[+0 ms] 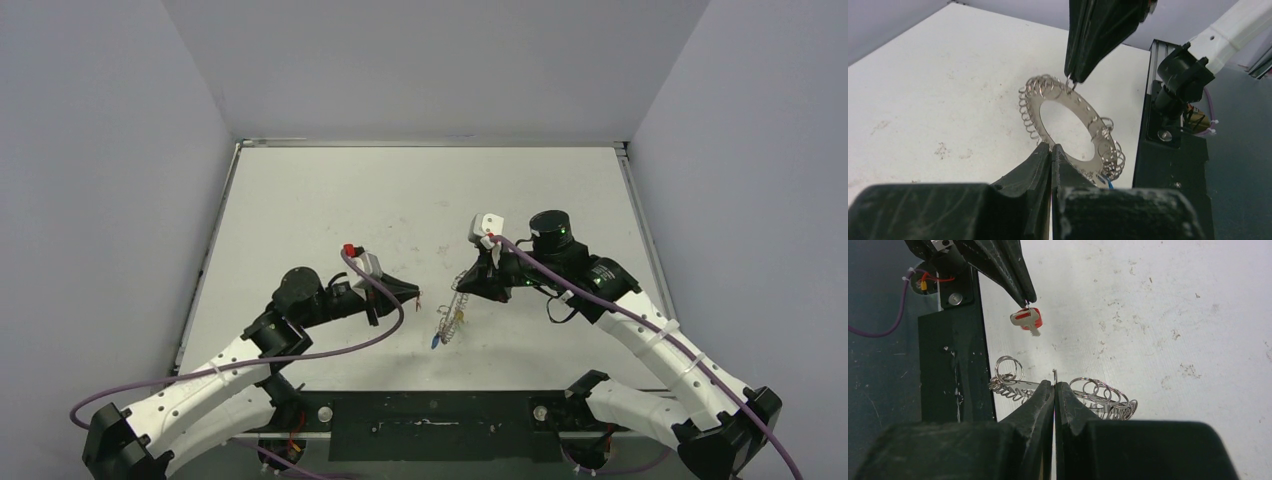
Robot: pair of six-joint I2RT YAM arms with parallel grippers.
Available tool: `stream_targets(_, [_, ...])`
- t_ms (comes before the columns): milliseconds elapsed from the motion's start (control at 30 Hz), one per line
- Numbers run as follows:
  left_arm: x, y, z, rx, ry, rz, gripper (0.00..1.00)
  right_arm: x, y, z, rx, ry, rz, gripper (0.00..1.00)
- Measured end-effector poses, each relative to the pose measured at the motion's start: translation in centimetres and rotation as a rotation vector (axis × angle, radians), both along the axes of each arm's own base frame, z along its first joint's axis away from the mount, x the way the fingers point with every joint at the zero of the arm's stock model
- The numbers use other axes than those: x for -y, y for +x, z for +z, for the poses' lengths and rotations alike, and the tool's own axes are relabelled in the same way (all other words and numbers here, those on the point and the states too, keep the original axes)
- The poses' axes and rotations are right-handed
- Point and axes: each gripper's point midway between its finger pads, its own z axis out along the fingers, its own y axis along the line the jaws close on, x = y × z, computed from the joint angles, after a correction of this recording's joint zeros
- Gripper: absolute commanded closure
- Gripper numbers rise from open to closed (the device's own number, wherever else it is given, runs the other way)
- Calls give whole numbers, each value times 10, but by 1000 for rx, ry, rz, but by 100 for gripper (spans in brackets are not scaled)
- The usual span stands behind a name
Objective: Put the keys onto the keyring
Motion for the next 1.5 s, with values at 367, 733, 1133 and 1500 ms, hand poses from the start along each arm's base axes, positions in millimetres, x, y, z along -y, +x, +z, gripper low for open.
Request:
stream_targets(367, [21,6,36,-8,-45,-63,100,-8,-1,-4,-25,7,36,100])
stream_targets(733, [36,0,38,-27,-48,-148,100,-21,-4,-3,-29,23,63,100])
stream_targets(1133, [44,-1,35,-37,-22,-167,100,-26,-8,-4,-37,24,82,100])
stream_targets(1500, [43,-2,20,-51,63,-143,100,-27,-9,-3,-37,25,83,100])
